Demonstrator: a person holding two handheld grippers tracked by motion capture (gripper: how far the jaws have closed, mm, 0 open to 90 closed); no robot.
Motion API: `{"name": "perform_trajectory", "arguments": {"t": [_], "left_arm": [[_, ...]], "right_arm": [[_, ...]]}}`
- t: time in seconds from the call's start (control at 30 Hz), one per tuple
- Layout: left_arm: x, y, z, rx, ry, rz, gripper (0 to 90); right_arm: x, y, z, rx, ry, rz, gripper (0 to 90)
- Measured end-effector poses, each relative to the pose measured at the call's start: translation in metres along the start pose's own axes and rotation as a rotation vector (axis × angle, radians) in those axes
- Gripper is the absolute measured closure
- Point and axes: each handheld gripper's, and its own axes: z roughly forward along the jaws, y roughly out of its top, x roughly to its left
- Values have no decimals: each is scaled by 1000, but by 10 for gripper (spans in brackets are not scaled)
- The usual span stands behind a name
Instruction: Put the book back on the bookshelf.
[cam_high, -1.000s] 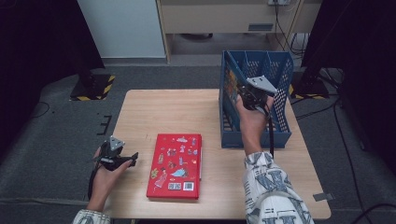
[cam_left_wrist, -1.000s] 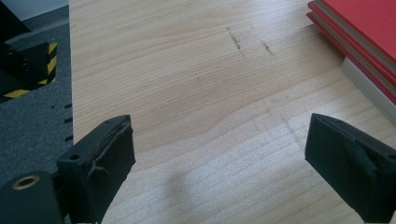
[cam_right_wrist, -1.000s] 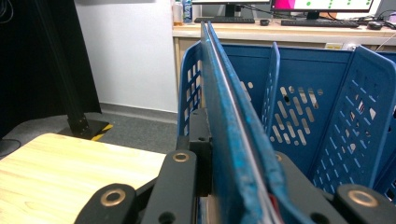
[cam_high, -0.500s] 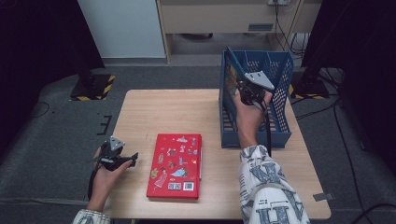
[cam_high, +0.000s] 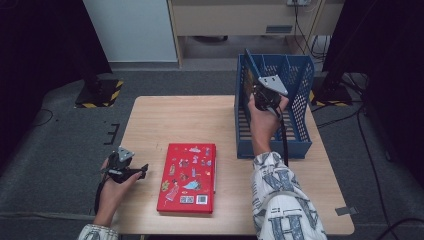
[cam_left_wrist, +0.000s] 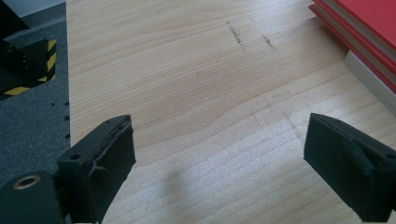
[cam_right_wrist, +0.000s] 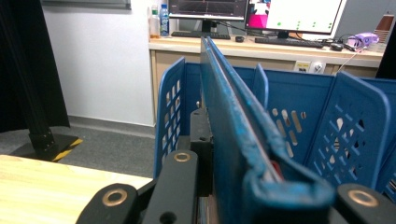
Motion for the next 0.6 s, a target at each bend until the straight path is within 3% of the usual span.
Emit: {"name": "perform_trajectory", "arguments": {"t": [0.3,0.6], "left_arm": [[0,0,-1,-3,0,-3,80],[1,0,-1,-4,-1,-7,81]], "right_arm": [[17,-6,-1,-8,-18,-11,816],[25,-5,-1,0,16,-19,740]]}}
